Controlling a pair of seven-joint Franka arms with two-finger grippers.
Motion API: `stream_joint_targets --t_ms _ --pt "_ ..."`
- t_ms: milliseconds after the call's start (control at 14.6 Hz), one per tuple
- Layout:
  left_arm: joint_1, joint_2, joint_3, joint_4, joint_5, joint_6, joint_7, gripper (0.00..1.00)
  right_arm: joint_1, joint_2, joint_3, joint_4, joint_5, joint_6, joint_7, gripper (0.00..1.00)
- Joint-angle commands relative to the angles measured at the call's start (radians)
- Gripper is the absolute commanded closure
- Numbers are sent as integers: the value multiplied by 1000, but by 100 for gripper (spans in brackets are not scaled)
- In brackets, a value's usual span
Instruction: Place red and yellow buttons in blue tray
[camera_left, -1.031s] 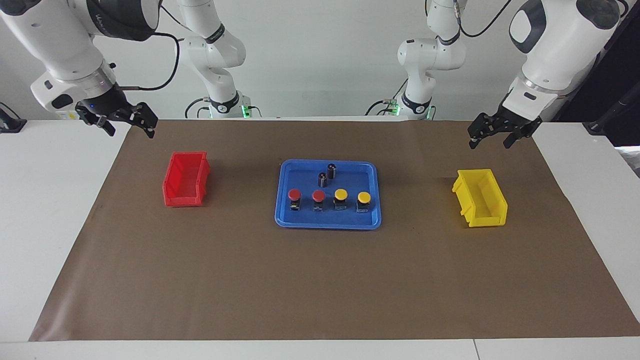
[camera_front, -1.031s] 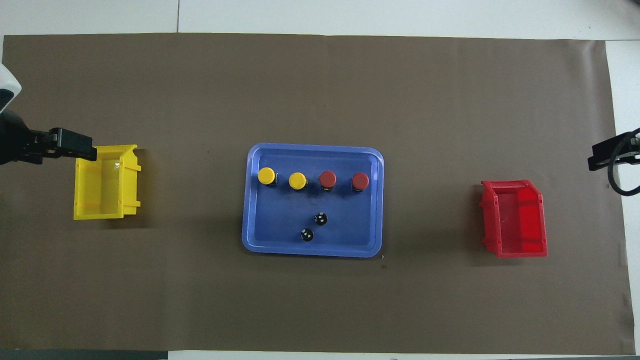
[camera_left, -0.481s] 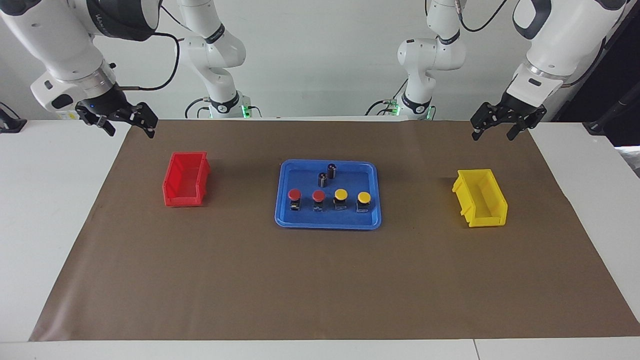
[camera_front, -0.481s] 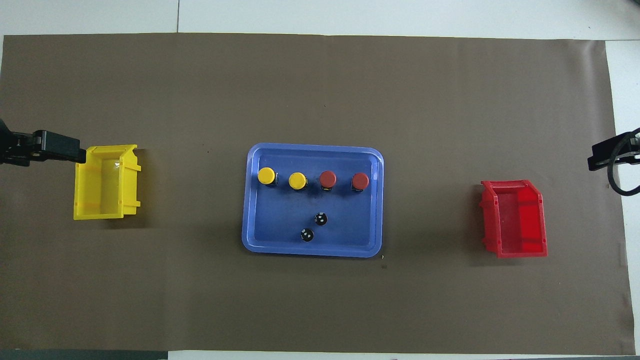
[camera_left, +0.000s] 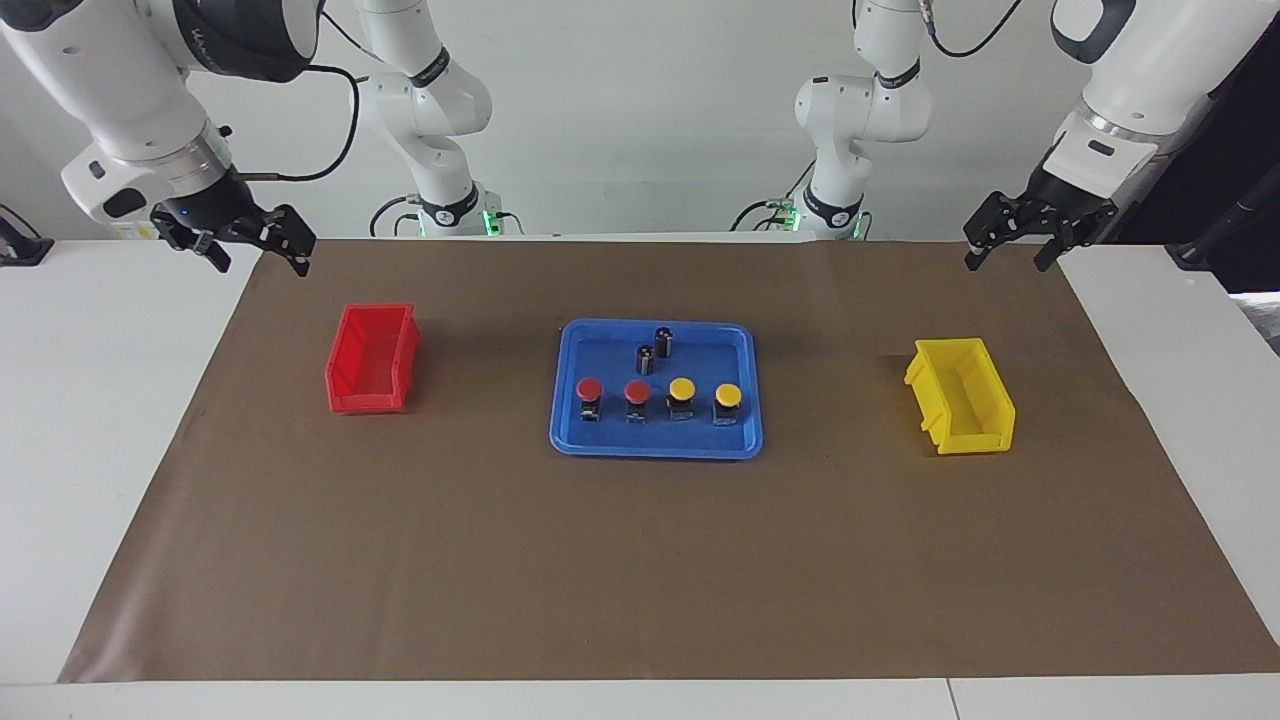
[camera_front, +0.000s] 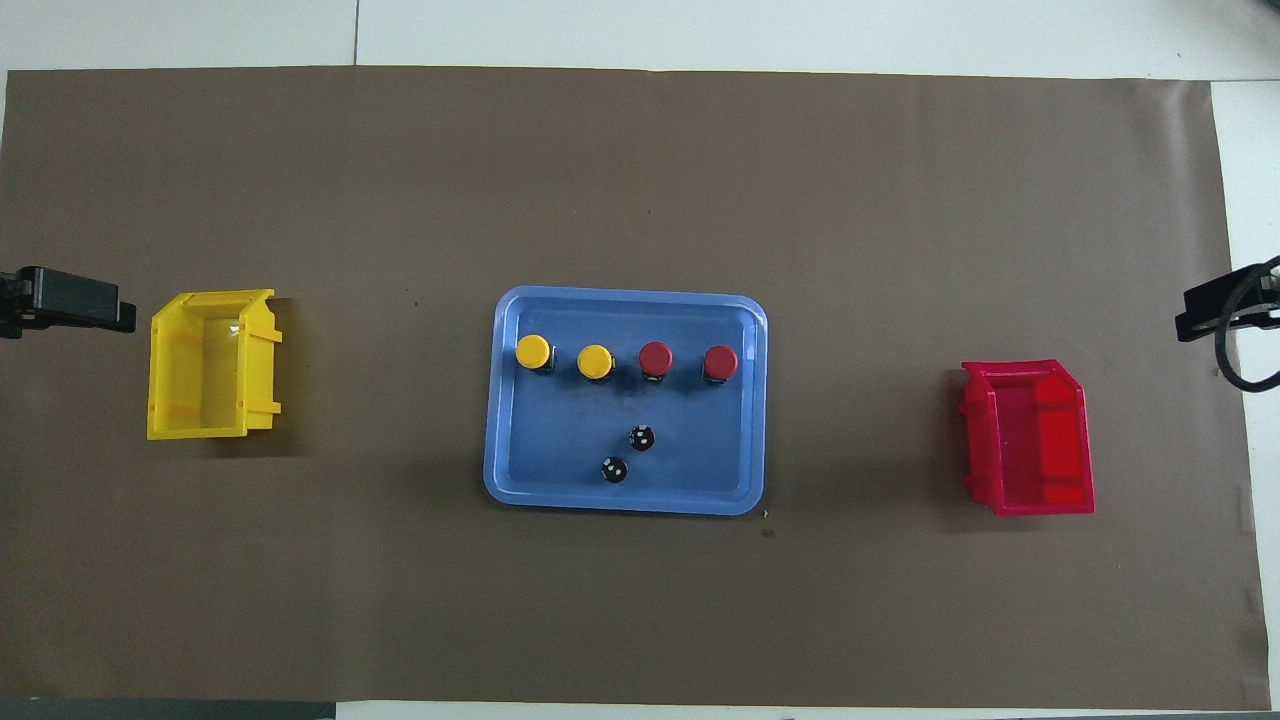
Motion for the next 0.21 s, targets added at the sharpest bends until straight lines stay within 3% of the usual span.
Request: stream_joint_targets --t_ms 0,137 --pt "-19 -8 14 5 22 -23 13 0 -3 -27 4 -33 -2 14 -19 0" --pt "-10 -8 9 6 22 -27 13 0 -3 -27 4 -33 -2 16 -19 0"
